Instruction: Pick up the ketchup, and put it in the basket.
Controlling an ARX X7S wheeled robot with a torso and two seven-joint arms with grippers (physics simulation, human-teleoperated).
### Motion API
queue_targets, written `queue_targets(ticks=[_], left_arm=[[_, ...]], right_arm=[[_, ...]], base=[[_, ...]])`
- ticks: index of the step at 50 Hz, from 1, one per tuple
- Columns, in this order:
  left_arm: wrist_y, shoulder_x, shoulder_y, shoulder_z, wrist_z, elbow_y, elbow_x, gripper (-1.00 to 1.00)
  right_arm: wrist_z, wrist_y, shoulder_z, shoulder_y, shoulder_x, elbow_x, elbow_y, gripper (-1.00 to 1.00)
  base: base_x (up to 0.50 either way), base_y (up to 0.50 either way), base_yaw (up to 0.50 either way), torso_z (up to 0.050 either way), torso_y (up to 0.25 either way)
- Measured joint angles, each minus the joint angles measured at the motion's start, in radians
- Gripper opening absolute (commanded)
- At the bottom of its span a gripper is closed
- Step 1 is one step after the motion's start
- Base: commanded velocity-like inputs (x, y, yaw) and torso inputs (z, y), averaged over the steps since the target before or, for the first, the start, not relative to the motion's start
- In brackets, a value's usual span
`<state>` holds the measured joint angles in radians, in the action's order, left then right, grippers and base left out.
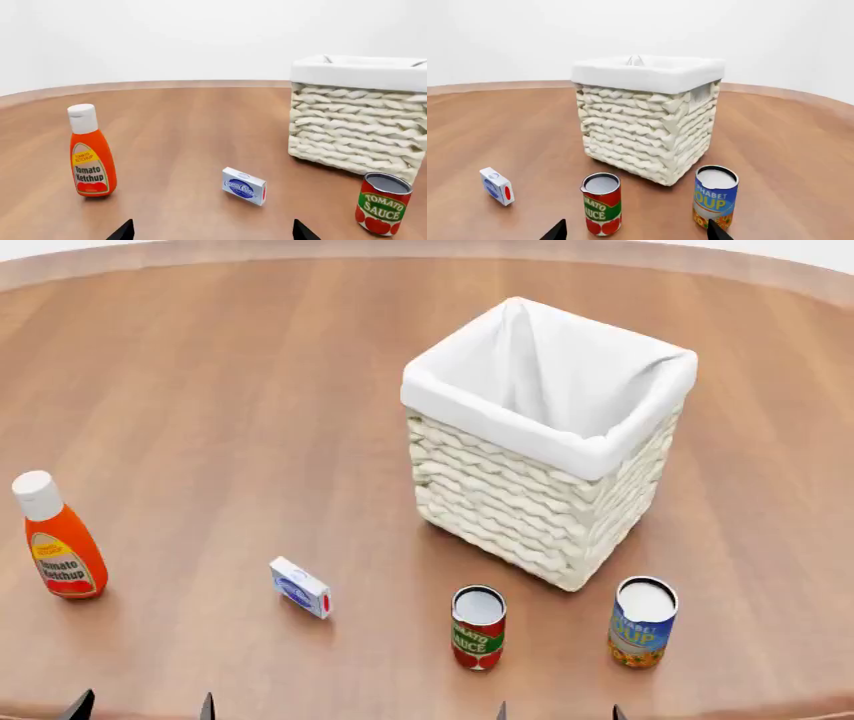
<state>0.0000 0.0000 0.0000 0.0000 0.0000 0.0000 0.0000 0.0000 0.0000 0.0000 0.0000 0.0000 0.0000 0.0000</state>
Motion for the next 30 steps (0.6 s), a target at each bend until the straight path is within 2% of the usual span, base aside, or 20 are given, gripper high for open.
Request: queue_targets(ticks=[13, 26, 30], left_arm=[[0.017, -0.035, 0.001, 0.030, -0.019, 0.002, -0.021, 1.00], [-0.020, -0.069, 0.021, 0.035, -0.014, 0.072, -0.023, 1.00], [-0.057, -0.078, 0.045, 0.049, -0.023, 0.148, -0.009, 1.00]], right_arm=[[0.047, 0.004, -0.046, 0.001, 0.026, 0.035, -0.016, 1.00], [0.184, -0.007, -0.109, -0.026, 0.114, 0.150, -0.086, 1.00], [0.211, -0.004, -0.095, -0.054, 0.139, 0.186, -0.148, 1.00]], base=[[0.00, 0.00, 0.00, 0.000, 0.000], [0.00, 0.00, 0.00, 0.000, 0.000], [0.00, 0.42, 0.00, 0.000, 0.000]])
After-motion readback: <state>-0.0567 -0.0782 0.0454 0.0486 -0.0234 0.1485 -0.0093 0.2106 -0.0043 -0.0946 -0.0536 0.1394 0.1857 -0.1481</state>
